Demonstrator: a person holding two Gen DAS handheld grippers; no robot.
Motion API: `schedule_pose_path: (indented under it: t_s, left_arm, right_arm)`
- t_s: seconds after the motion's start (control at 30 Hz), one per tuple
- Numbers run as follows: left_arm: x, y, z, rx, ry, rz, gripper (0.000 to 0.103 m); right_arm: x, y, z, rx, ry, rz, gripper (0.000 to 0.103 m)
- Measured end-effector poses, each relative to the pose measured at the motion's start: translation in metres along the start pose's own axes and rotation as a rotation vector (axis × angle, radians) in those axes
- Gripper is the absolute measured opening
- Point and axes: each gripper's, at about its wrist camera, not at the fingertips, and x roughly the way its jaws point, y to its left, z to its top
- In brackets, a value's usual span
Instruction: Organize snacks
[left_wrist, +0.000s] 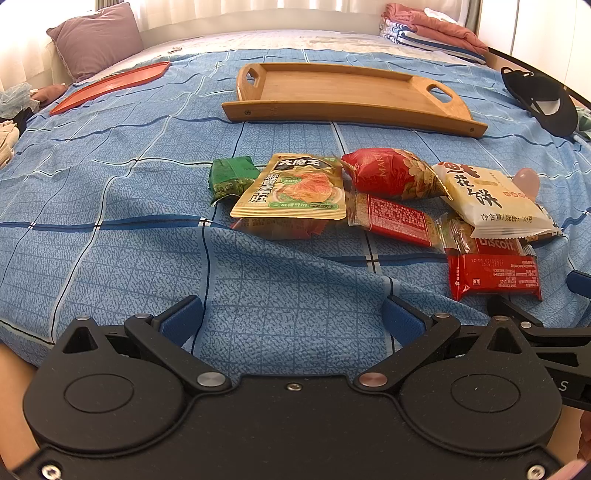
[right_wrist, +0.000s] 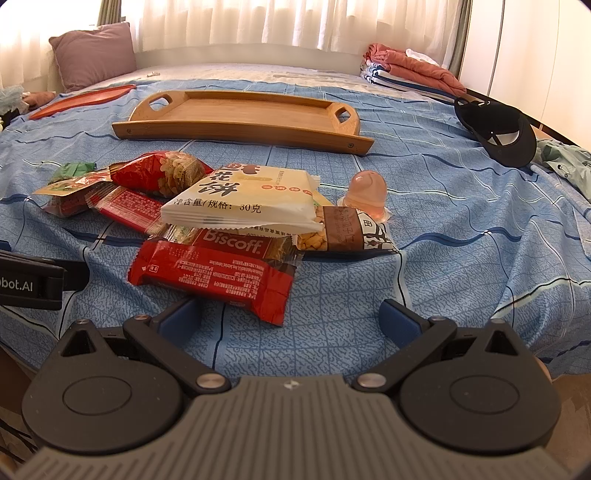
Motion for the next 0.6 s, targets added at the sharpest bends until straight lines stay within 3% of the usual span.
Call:
schedule_pose_path:
  t_s: [0.4, 0.6]
  left_arm:
    - [-0.002, 0.003, -0.003, 0.001, -0.012, -0.008, 0.103]
    - [-0.008, 0.002, -0.008, 0.026, -0.06, -0.015, 0.103]
  right_arm:
    - [-0.003, 0.006, -0.005, -0.008, -0.034, -0.041, 0.103]
    - [-0.006, 0.007, -0.012, 0.016, -0.08, -0.063, 0.103]
